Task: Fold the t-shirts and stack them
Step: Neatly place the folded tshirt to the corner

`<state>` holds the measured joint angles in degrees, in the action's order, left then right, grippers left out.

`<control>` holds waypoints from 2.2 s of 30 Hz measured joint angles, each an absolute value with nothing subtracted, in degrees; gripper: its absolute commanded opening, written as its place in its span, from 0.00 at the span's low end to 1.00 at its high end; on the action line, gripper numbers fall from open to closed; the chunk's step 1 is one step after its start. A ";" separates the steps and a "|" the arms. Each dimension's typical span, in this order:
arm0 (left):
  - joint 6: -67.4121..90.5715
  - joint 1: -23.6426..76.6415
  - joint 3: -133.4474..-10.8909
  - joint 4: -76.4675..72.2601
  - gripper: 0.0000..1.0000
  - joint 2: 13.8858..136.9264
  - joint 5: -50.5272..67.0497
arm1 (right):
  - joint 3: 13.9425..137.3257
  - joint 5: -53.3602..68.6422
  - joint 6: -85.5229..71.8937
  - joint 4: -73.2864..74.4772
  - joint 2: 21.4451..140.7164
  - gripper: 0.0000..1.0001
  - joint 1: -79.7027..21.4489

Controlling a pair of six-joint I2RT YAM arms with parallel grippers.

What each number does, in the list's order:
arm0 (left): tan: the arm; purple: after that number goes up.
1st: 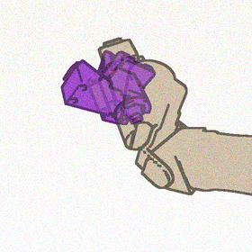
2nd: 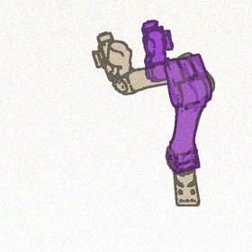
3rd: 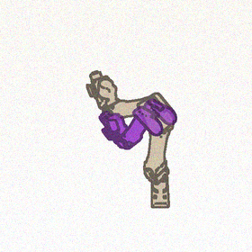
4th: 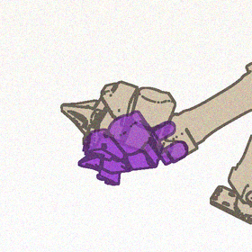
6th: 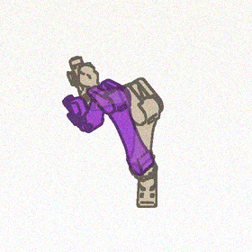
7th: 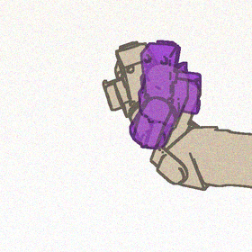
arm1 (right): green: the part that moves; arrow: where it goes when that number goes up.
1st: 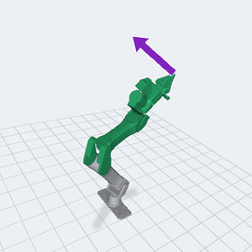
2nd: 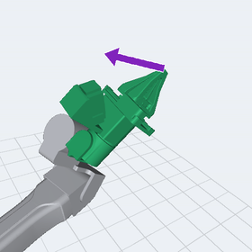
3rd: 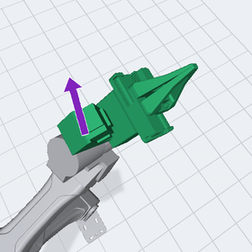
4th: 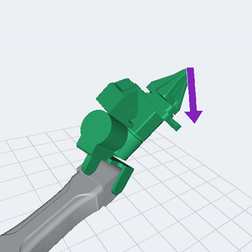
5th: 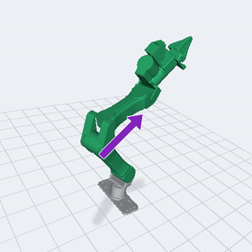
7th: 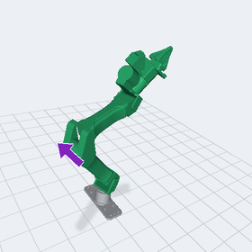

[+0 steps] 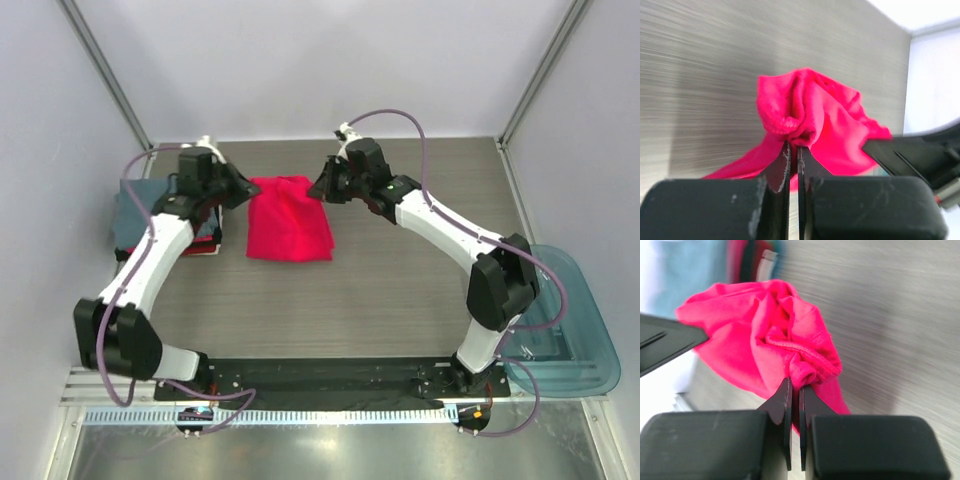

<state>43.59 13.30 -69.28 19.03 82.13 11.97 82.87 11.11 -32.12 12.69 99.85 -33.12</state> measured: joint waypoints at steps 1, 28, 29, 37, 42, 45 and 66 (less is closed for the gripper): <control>43.46 11.14 -69.67 21.04 0.00 79.99 11.97 | 84.68 10.92 -32.29 12.69 99.83 0.01 -34.44; 37.01 -22.55 -94.61 50.35 0.00 76.12 -5.91 | 138.50 5.78 -39.68 9.02 137.16 0.01 -53.39; 37.04 -23.18 -94.32 50.19 0.00 76.69 -5.74 | 139.17 5.17 -39.90 8.60 138.19 0.01 -53.41; 37.36 -26.37 -94.26 47.83 0.00 80.55 -3.77 | 143.17 1.52 -40.99 2.94 143.15 0.01 -53.47; 37.80 -27.38 -94.26 45.76 0.00 82.83 -2.39 | 143.90 -0.40 -40.97 -0.91 144.16 0.01 -53.52; 38.35 -27.59 -94.26 44.86 0.00 84.03 -1.83 | 143.92 -1.61 -40.95 -2.48 144.46 0.01 -53.54; 42.63 -28.77 -90.13 33.04 0.00 90.48 -0.80 | 144.29 -6.83 -42.46 -17.08 151.96 0.01 -53.45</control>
<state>42.63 -28.77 -90.13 33.04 90.48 -0.80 144.29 -6.83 -42.46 -17.08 151.96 -53.45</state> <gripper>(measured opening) 0.022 0.071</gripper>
